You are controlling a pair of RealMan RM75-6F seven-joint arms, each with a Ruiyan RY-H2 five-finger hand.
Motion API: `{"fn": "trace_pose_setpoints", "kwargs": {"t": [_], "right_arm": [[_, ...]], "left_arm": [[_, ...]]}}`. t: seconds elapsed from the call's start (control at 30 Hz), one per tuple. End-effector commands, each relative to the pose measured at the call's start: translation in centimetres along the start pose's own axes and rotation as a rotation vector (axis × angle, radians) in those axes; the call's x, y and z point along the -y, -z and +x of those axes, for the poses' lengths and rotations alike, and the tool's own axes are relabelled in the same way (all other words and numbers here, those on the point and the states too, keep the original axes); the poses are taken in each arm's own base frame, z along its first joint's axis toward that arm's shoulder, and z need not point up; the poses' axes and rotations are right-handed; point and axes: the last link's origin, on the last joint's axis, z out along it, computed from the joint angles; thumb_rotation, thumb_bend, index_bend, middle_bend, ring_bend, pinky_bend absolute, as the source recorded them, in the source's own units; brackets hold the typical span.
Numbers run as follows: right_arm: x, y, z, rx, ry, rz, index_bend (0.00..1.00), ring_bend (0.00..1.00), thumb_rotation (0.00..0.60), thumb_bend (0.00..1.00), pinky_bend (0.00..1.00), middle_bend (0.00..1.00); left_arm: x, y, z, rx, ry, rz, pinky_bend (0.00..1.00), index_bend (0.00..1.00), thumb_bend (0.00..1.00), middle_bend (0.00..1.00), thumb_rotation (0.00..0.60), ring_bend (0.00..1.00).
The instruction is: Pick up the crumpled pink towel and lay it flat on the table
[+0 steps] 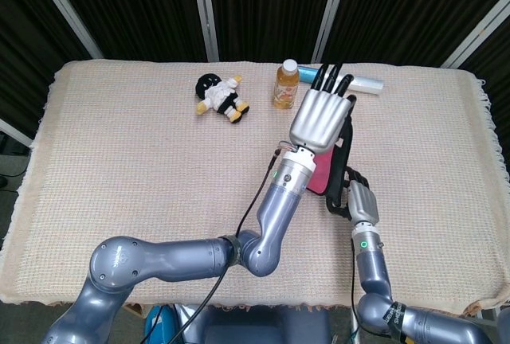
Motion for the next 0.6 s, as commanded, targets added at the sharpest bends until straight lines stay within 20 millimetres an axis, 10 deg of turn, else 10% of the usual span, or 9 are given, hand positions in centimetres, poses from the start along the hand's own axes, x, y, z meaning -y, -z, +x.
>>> {"fn": "trace_pose_setpoints", "kwargs": {"t": [0.03, 0.6], "right_arm": [[-0.2, 0.1, 0.2, -0.001, -0.005, -0.002, 0.6, 0.0, 0.6, 0.51, 0.0, 0.12], [-0.4, 0.3, 0.6, -0.002, -0.016, 0.018, 0.7, 0.0, 0.6, 0.58, 0.0, 0.16]], "left_arm": [[0.5, 0.0, 0.4, -0.008, -0.005, 0.007, 0.0, 0.6, 0.57, 0.17, 0.6, 0.0], [3.0, 1.0, 0.4, 0.017, 0.001, 0.023, 0.0, 0.6, 0.57, 0.17, 0.6, 0.0]]}}
